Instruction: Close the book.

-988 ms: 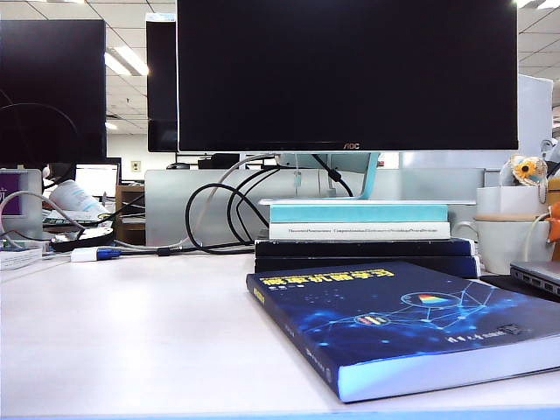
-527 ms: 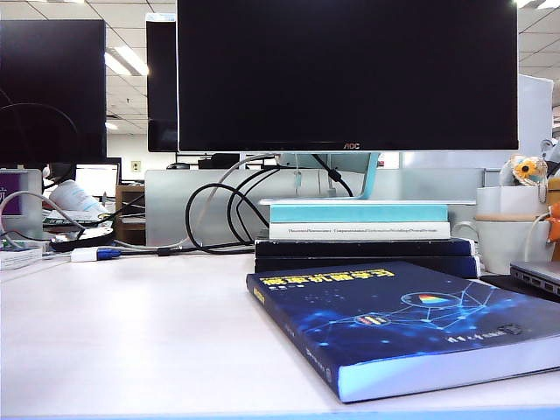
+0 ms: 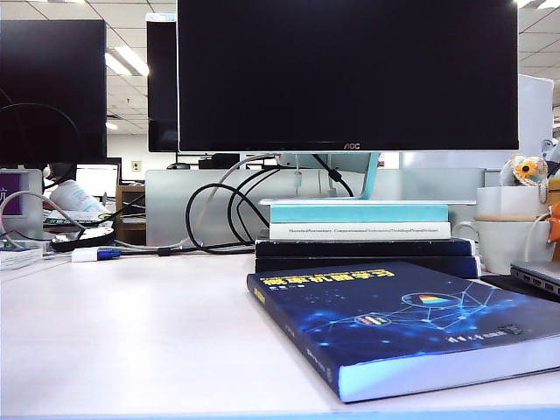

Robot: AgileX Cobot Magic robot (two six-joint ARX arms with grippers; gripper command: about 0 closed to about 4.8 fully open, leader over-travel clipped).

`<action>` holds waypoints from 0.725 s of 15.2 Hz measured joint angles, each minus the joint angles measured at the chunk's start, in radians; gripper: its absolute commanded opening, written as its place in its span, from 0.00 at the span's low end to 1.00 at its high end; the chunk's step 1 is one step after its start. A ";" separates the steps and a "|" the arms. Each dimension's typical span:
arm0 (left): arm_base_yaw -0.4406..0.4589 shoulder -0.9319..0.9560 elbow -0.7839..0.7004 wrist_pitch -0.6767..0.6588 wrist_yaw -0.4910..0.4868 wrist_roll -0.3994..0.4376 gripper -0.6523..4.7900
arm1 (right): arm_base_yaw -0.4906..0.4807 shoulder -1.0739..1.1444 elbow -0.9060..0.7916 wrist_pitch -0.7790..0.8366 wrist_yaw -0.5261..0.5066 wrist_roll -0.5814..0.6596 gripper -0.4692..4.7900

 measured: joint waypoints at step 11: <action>0.008 0.000 0.000 0.016 -0.069 0.018 0.11 | -0.292 0.000 0.000 0.027 -0.216 -0.030 0.09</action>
